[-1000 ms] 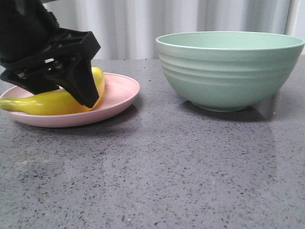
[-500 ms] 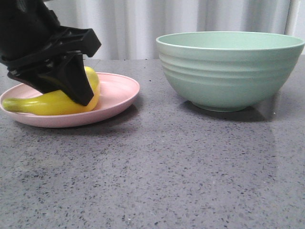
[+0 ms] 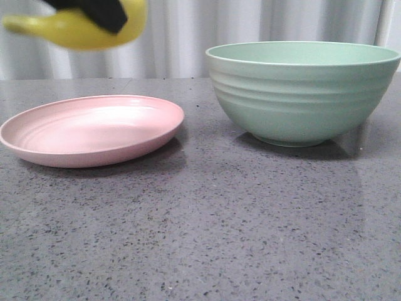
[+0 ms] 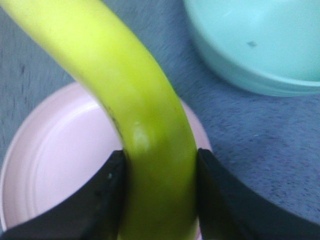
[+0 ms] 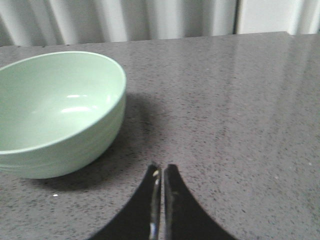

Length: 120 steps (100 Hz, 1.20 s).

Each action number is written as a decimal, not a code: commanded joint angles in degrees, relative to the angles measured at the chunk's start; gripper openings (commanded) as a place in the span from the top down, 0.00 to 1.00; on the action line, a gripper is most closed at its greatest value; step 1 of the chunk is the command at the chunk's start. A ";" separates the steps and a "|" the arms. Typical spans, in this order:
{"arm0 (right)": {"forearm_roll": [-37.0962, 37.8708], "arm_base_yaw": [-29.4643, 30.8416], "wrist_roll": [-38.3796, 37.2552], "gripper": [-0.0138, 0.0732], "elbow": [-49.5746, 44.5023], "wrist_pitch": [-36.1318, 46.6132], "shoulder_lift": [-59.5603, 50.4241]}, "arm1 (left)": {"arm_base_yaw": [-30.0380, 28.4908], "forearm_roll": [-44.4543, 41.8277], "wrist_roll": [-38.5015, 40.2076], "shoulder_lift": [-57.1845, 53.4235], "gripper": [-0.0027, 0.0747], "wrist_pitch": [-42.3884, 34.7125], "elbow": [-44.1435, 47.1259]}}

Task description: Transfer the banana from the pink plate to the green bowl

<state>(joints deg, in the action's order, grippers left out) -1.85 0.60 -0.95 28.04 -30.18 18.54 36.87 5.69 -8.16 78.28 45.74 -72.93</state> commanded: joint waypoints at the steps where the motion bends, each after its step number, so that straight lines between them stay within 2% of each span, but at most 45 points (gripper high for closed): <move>1: 0.16 -1.76 0.95 0.92 5.55 0.60 3.50 | 2.48 1.59 -6.11 -3.44 0.99 -2.45 -2.65; 9: 0.16 -3.59 0.95 0.90 9.72 -2.98 6.91 | 5.14 1.57 -9.66 -4.34 0.99 -2.34 -2.78; 14: 0.05 -4.92 0.95 0.85 12.43 -5.24 9.53 | 7.05 1.57 -11.19 -4.34 0.99 -2.22 -2.78; 23: -1.65 -7.78 0.95 0.69 16.95 -6.82 13.12 | 9.62 1.57 -11.78 -4.22 0.99 -2.85 -2.78; 31: -4.70 -10.54 0.62 0.48 20.67 -7.06 16.41 | 12.16 1.57 -11.78 -4.22 0.99 -4.35 -2.78; 37: -7.83 -12.29 0.62 0.38 23.39 -6.95 18.87 | 13.90 1.57 -11.78 -4.22 0.99 -5.21 -2.78; 40: -9.40 -12.92 0.62 0.36 24.56 -6.95 20.00 | 15.00 1.57 -11.87 -4.22 0.99 -5.65 -2.78; 72: -23.79 -15.37 0.62 0.36 32.33 -3.93 32.11 | 23.20 2.12 -11.87 -4.22 0.99 -10.12 -2.78; 101: -30.77 -15.37 2.71 0.37 33.78 -2.05 37.59 | 23.47 2.77 -11.87 -4.22 0.99 -11.26 -2.78; 120: -34.18 -15.46 4.66 0.47 33.78 -1.49 40.21 | 23.47 2.77 -11.77 -4.22 0.99 -11.44 -2.78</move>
<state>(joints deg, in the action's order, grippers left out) -34.13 -14.86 2.25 59.80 -35.39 58.44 59.94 7.43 -20.11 75.72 39.83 -73.71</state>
